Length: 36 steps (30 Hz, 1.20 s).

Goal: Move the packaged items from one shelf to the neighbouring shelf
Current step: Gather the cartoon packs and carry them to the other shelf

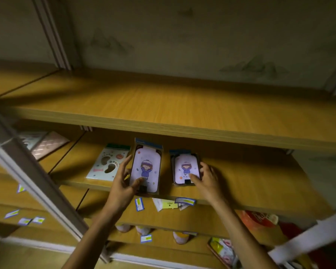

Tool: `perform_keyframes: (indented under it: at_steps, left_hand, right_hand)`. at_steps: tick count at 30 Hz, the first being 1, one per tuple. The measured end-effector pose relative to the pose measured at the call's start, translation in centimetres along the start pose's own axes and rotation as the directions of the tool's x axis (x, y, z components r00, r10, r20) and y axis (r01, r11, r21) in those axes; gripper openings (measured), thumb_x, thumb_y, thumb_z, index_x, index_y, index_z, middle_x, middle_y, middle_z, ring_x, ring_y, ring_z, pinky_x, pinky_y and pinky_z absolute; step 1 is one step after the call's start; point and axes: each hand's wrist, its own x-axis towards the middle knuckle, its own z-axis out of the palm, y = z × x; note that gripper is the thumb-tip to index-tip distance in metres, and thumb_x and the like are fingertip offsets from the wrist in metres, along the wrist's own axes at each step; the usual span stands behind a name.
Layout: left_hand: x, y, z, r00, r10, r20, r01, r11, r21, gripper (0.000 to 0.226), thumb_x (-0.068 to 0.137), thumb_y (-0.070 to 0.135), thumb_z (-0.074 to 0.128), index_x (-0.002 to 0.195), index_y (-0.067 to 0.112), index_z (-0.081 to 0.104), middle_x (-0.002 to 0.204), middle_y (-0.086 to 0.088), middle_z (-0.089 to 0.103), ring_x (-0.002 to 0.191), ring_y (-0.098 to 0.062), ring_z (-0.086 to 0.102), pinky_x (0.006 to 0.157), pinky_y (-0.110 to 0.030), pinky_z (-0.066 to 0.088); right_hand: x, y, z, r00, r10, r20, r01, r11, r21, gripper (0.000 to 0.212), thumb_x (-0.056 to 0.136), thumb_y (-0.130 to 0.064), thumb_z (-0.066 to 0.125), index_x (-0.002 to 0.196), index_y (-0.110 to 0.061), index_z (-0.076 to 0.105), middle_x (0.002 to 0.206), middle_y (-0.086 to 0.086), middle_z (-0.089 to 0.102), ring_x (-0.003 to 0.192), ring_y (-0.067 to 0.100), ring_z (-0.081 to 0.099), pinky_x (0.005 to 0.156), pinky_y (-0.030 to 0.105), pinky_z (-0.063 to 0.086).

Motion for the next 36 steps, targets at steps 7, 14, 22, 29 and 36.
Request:
perform_keyframes:
  at_steps: [7,14,22,29,36]
  left_hand:
    - [0.9,-0.6,3.8,0.999,0.008,0.036,-0.010,0.998,0.064,0.071,0.086,0.004,0.065,0.142,0.036,0.033,0.123,0.001,0.056,0.107,-0.017,0.064,0.078,-0.042,0.060]
    - [3.9,-2.2,8.9,0.993,-0.070,0.093,0.063,0.995,0.082,0.072,0.087,0.000,0.061,0.143,0.034,0.030,0.126,-0.007,0.053,0.111,-0.026,0.061,0.078,-0.052,0.058]
    - [5.5,-2.9,12.2,0.993,-0.073,0.089,0.045,0.957,0.285,0.063,0.088,0.001,0.062,0.141,0.019,0.034,0.120,0.001,0.055,0.114,-0.015,0.055,0.076,-0.017,0.055]
    - [5.3,-2.8,11.3,0.981,0.136,0.136,-0.191,0.624,0.757,0.059,0.086,0.025,0.067,0.138,0.014,0.042,0.129,-0.009,0.053,0.116,-0.027,0.053,0.092,-0.037,0.051]
    - [3.9,-2.0,7.6,0.964,0.150,0.219,-0.262,0.412,0.873,0.066,0.090,0.042,0.056,0.146,0.018,0.030,0.134,-0.009,0.048,0.118,-0.025,0.045,0.096,-0.035,0.042]
  right_hand:
    - [-0.7,1.0,-3.9,0.991,-0.115,0.068,0.124,0.981,-0.148,0.064,0.093,-0.044,0.054,0.149,-0.029,0.027,0.159,-0.001,0.017,0.147,0.020,0.012,0.115,0.043,0.023]
    - [-1.1,3.3,-5.8,0.992,-0.117,0.041,0.121,0.982,-0.145,0.059,0.091,-0.042,0.055,0.144,-0.036,0.031,0.154,-0.002,0.030,0.144,0.020,0.020,0.111,0.043,0.030]
    - [-1.4,4.3,-7.1,0.993,-0.113,-0.014,0.110,0.984,-0.139,0.054,0.092,-0.039,0.055,0.142,-0.034,0.036,0.150,-0.005,0.036,0.142,0.017,0.025,0.110,0.040,0.031]
    - [-2.0,4.4,-7.5,0.990,-0.141,-0.015,0.138,0.982,-0.126,0.049,0.092,-0.038,0.055,0.139,-0.034,0.039,0.144,-0.007,0.040,0.132,0.014,0.039,0.106,0.044,0.040]
    - [-2.5,2.7,-6.6,0.979,-0.202,-0.002,0.200,0.972,-0.123,0.049,0.093,-0.033,0.055,0.139,-0.028,0.041,0.141,-0.007,0.044,0.129,0.013,0.042,0.105,0.039,0.040]
